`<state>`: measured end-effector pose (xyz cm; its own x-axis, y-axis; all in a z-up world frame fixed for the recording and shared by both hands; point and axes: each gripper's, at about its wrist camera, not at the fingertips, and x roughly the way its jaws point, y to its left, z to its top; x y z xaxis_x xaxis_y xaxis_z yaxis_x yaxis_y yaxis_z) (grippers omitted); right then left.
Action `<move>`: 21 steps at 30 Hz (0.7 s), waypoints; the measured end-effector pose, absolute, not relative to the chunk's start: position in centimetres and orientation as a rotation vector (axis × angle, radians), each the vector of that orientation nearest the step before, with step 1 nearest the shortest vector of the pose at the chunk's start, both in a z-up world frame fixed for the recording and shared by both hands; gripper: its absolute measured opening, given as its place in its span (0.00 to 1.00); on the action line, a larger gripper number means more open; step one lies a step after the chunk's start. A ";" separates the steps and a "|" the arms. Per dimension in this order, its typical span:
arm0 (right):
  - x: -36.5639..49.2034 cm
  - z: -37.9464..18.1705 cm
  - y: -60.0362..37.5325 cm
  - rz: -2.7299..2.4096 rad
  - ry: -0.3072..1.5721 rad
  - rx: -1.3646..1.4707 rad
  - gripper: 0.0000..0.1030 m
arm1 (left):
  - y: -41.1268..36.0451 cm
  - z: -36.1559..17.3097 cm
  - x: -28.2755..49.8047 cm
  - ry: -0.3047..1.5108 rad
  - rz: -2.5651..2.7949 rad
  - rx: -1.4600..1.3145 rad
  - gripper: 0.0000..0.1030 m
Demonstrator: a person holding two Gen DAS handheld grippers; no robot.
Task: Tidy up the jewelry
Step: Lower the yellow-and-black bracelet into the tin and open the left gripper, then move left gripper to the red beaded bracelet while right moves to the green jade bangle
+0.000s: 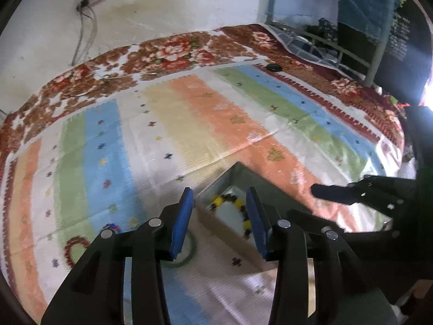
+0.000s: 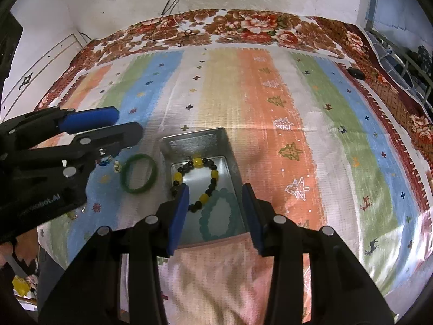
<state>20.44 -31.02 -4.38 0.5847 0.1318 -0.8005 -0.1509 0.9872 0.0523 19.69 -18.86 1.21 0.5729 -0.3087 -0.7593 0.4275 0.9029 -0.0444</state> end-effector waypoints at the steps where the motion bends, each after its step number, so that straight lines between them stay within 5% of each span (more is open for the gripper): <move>1: 20.2 -4.3 -30.8 0.168 0.930 -0.023 0.41 | -18.4 1.2 19.6 0.861 -0.427 0.147 0.39; 21: 18.8 -2.8 -21.1 0.285 0.900 -0.098 0.43 | -3.1 0.6 16.5 0.903 -0.208 0.092 0.46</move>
<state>18.76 -21.06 -2.80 0.5870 0.2028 -0.7838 -0.2849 0.9579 0.0345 16.52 -3.10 0.58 0.6007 -0.1403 -0.7871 0.2173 0.9761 -0.0081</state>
